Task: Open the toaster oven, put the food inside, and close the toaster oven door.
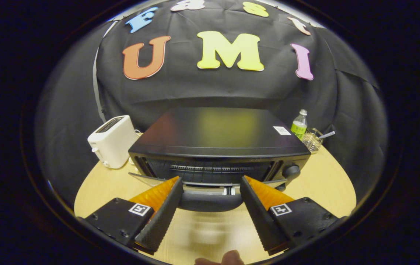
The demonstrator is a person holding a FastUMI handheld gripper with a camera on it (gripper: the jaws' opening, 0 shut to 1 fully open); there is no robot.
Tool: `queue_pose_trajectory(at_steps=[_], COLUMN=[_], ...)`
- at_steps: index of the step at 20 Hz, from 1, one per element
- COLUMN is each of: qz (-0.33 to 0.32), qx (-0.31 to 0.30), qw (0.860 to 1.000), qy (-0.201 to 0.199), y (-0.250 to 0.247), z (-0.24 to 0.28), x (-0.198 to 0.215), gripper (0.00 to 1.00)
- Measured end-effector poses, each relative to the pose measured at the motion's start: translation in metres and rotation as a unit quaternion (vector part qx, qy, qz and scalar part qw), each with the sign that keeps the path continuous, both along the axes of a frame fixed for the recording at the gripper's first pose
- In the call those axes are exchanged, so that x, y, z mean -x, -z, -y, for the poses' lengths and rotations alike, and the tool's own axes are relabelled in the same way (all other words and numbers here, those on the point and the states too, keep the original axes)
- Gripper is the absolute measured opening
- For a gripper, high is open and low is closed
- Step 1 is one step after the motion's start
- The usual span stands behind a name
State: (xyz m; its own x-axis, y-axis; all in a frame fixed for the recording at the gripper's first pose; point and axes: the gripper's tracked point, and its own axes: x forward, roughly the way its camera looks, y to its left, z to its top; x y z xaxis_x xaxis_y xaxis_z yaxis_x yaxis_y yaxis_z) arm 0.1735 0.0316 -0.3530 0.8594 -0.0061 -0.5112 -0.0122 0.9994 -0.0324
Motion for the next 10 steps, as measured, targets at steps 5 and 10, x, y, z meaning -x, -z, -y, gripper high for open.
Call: queue_pose_trajectory(at_steps=[5,10], qz=[-0.032,-0.094], qx=[0.010,0.012], qw=[0.999,0.995], qy=[-0.001,-0.012], y=[0.029,0.075], z=[-0.001,0.001], x=[0.040,0.073], gripper=[1.00,1.00])
